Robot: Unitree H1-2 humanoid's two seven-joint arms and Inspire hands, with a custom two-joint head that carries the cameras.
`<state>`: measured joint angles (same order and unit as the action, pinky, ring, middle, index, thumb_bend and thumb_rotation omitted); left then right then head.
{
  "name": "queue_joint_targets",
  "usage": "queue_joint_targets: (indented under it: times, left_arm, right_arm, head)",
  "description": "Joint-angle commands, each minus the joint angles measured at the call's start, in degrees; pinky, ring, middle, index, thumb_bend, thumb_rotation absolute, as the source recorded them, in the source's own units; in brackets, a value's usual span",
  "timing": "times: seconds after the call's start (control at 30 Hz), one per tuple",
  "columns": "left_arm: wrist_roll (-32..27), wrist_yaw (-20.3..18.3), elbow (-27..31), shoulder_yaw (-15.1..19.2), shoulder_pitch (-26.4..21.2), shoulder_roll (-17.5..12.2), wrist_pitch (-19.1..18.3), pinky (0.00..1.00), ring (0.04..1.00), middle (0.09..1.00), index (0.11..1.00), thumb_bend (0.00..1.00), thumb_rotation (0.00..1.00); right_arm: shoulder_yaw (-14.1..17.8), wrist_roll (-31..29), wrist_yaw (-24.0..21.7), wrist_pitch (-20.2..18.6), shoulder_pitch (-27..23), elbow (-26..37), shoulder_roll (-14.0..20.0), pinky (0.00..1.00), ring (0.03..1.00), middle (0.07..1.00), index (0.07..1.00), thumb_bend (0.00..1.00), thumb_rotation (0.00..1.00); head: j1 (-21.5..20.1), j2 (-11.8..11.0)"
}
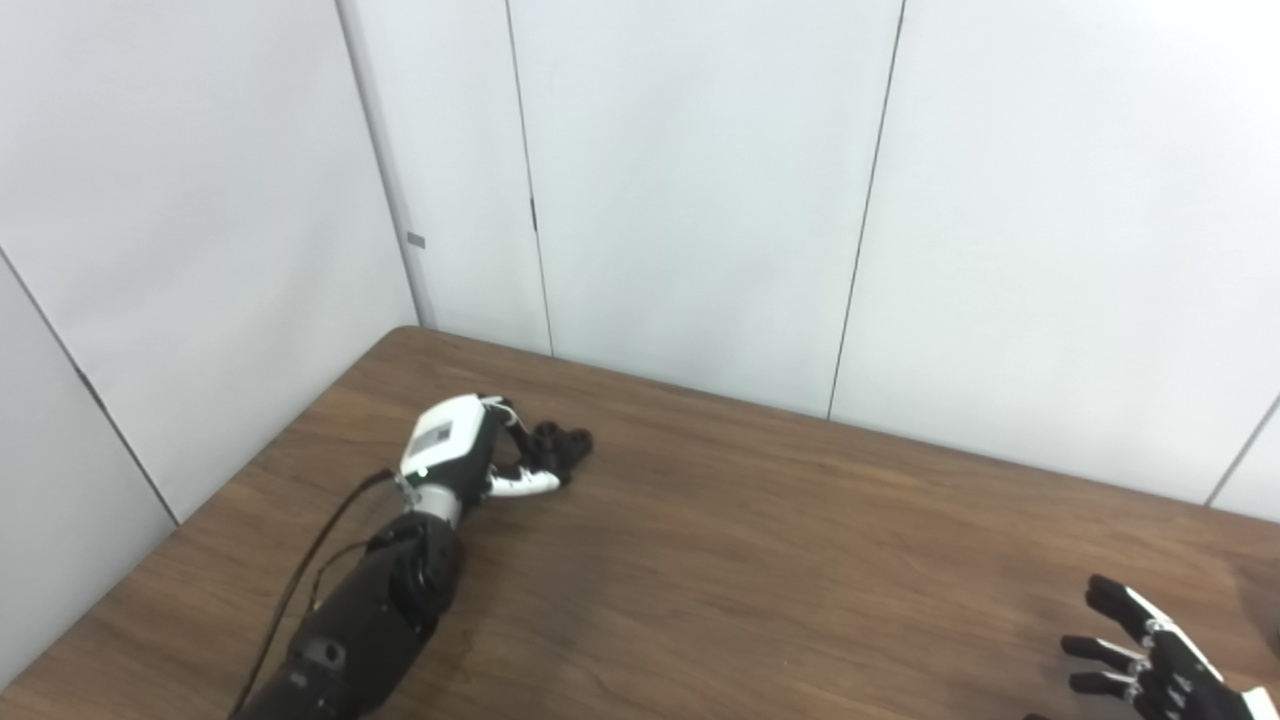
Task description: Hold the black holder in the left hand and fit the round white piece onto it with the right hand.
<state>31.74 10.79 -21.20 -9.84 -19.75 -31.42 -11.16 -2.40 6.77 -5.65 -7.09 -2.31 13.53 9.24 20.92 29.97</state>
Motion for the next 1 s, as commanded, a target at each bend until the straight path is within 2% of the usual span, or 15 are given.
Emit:
queue_joint_targets:
  times: [0.0, 0.27, 0.43, 0.67, 0.8, 0.9, 0.97]
  left_arm:
    - [1.2, -2.1, 2.1, -2.9, 1.2, 1.6, 3.8, 0.99, 0.963, 0.888, 0.483, 0.52, 0.06]
    - [0.9, -3.1, 7.6, -7.2, 3.8, 3.4, 13.2, 1.00, 0.975, 0.902, 0.483, 0.52, 0.06]
    - [0.6, -6.2, 11.2, -10.2, 5.4, 4.4, 17.3, 1.00, 0.979, 0.908, 0.483, 0.52, 0.06]
    - [1.1, -10.8, 14.2, -14.0, 6.8, 6.0, 20.8, 0.98, 0.983, 0.901, 0.482, 0.52, 0.06]
    - [1.7, -13.2, 15.0, -16.4, 7.1, 6.9, 21.4, 0.98, 0.985, 0.908, 0.482, 0.52, 0.06]
    - [2.9, -14.5, 14.1, -18.8, 6.9, 7.4, 22.1, 0.96, 0.986, 0.912, 0.482, 0.52, 0.06]
    - [4.4, -14.8, 12.1, -20.9, 6.2, 7.4, 23.3, 0.96, 0.995, 0.917, 0.482, 0.52, 0.06]
  right_arm:
    - [0.1, -0.2, 0.6, 3.0, -1.6, 0.9, -0.4, 0.62, 0.725, 0.869, 0.842, 0.65, 0.00]
    - [0.0, 0.4, 0.8, 5.8, -1.9, -1.2, -0.7, 0.61, 0.735, 0.869, 0.840, 0.68, 0.00]
    - [-0.2, 1.4, 1.2, 8.7, -2.2, -3.4, -0.8, 0.60, 0.718, 0.856, 0.833, 0.69, 0.00]
    - [-0.1, 1.4, 1.3, 10.0, -2.6, -4.9, -1.1, 0.59, 0.710, 0.844, 0.830, 0.71, 0.00]
    - [0.2, 1.3, 1.6, 10.5, -3.1, -5.5, -1.2, 0.59, 0.701, 0.843, 0.824, 0.71, 0.02]
    - [0.6, 1.1, 1.8, 10.0, -3.3, -4.7, -1.0, 0.58, 0.693, 0.848, 0.832, 0.71, 0.04]
    - [1.0, 1.5, 2.1, 9.1, -3.7, -3.7, -0.8, 0.58, 0.696, 0.851, 0.836, 0.70, 0.04]
  head:
    - [-0.4, 0.2]
    - [-3.9, 1.1]
    - [-7.4, 2.2]
    - [-9.5, 2.9]
    - [-12.3, 3.6]
    - [-13.1, 3.9]
    - [-15.1, 4.2]
